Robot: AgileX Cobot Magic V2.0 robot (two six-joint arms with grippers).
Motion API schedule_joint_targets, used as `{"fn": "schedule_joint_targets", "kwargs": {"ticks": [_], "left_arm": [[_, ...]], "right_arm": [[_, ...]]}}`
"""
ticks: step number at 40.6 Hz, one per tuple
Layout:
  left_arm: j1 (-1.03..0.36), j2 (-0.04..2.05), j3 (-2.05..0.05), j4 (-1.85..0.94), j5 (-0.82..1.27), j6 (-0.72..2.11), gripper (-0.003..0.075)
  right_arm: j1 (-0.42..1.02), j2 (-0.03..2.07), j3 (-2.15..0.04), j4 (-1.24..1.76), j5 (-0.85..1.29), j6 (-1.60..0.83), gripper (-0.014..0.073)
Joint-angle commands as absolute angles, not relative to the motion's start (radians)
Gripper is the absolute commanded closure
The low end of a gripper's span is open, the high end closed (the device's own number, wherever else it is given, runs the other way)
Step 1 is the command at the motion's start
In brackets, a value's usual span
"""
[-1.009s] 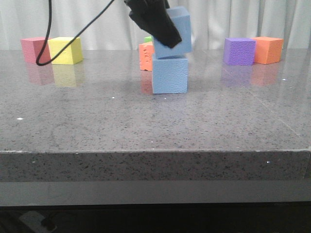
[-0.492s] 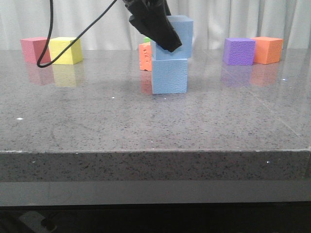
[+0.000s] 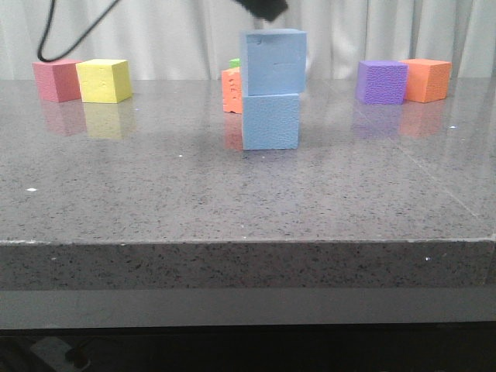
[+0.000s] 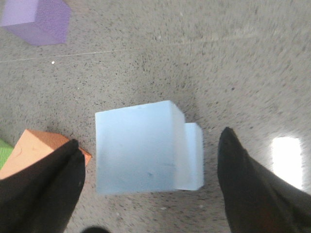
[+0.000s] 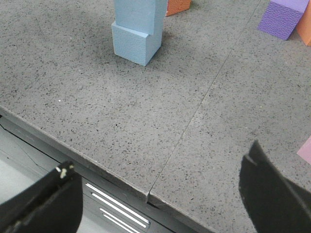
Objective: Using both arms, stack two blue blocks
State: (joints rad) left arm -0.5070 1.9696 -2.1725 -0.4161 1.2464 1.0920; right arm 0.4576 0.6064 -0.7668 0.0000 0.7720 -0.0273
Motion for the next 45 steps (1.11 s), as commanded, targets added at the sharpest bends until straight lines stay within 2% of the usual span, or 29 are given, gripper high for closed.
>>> {"fn": "schedule_joint_targets", "kwargs": {"ticks": [1,16,24,37,45], "left_arm": [[-0.512,1.843,-2.168,-0.462,1.214,0.922,0.0174],[-0.512,1.508,-1.878,-0.396,1.156,0.646,0.0174],[-0.512,1.322,-1.770,-0.408,1.073,0.621,0.0174],[-0.512,1.048,-1.516,-0.360,1.151,0.281,0.0174],[-0.512,0.872,-1.239,-0.287,0.979,0.162,0.0174]], "right_arm": [[0.451,0.607,-0.791,0.000,0.703,-0.035,-0.0062],[0.451,0.607,-0.791,0.000,0.702,-0.035,-0.0062],[0.451,0.607,-0.791,0.000,0.700,-0.035,-0.0062],[0.451,0.607,-0.789,0.000,0.714,-0.035,-0.0062],[0.451,0.607,-0.789,-0.011,0.710,-0.035,-0.0062]]}}
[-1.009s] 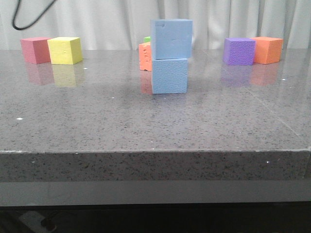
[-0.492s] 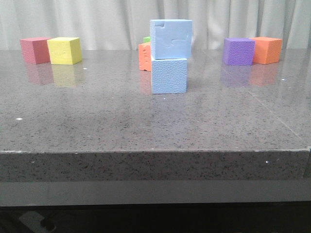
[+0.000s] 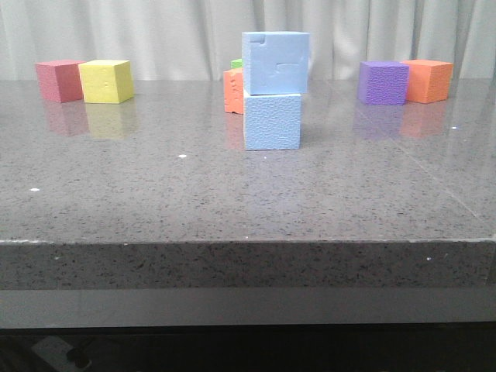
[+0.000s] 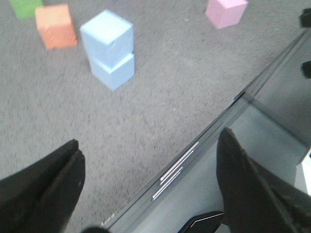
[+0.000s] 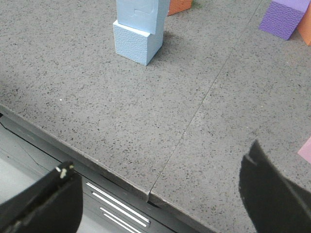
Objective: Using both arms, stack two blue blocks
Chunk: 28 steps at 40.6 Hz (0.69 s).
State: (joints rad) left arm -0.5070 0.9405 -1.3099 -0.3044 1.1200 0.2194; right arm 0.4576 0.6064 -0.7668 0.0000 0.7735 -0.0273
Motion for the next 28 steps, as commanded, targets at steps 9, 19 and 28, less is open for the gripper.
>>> {"fn": "schedule_joint_targets", "kwargs": {"ticks": [9,19,28], "left_arm": [[-0.512,0.722,-0.960,-0.205,0.781,0.099,0.0174],[-0.512,0.709,-0.887,-0.205,0.753,0.099,0.0233],[-0.512,0.709,-0.887,-0.205,0.742,0.100,0.0517]], "right_arm": [[0.451,0.607,-0.789,-0.012,0.710,-0.035,-0.0062],[0.451,0.607,-0.788,-0.012,0.710,-0.035,0.0071],[0.451,0.607,-0.761,-0.012,0.710,-0.035,0.0464]]}}
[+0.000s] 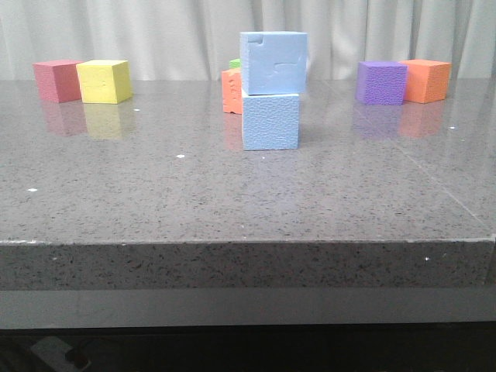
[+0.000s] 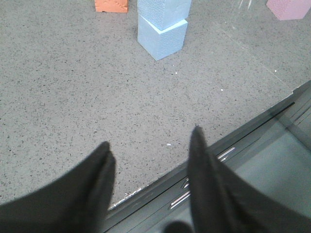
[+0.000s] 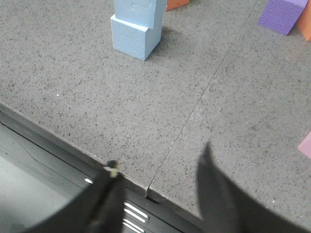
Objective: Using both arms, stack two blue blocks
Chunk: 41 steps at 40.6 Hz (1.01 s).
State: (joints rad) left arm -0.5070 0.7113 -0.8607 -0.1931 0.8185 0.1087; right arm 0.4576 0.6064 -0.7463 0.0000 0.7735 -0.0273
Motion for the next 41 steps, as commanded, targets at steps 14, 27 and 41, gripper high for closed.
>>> {"fn": "schedule_joint_targets", "kwargs": {"ticks": [14,27,41], "left_arm": [[-0.512,0.709,-0.887,-0.205,0.742,0.100,0.0716],[-0.525,0.697,-0.887,-0.213,0.742,0.100,0.0741],[-0.314,0.421,-0.666,-0.120,0.487,0.111,0.0741]], "right_arm": [[0.451,0.607,-0.752,-0.011,0.703,-0.035,0.0722],[0.451,0.607,-0.752,-0.011,0.703,-0.035,0.0722],[0.451,0.607,-0.752,-0.011,0.703,-0.035,0.0722]]}}
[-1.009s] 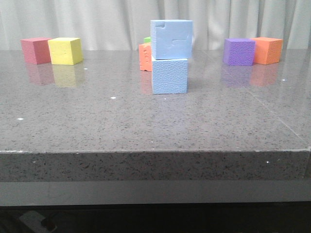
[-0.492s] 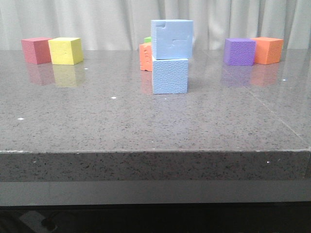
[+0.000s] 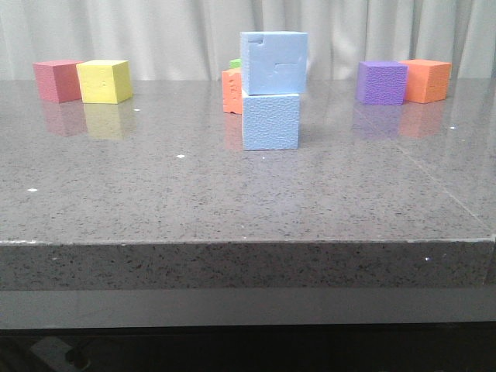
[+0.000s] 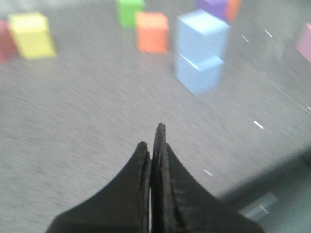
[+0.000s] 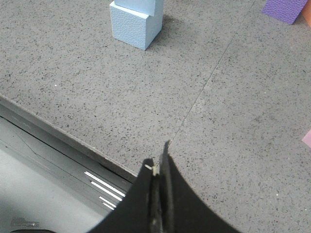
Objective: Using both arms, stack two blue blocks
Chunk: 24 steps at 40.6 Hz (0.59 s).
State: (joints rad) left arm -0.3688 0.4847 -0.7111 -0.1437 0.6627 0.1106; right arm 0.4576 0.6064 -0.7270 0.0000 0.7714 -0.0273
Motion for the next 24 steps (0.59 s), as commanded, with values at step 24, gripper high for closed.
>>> {"fn": "schedule_joint_targets", "kwargs": {"ticks": [24], "left_arm": [[-0.110,-0.023,0.003,-0.102,-0.055,0.111,0.0741]], "right_arm": [[0.451,0.607,-0.752,-0.011,0.704,-0.035,0.0722]]}}
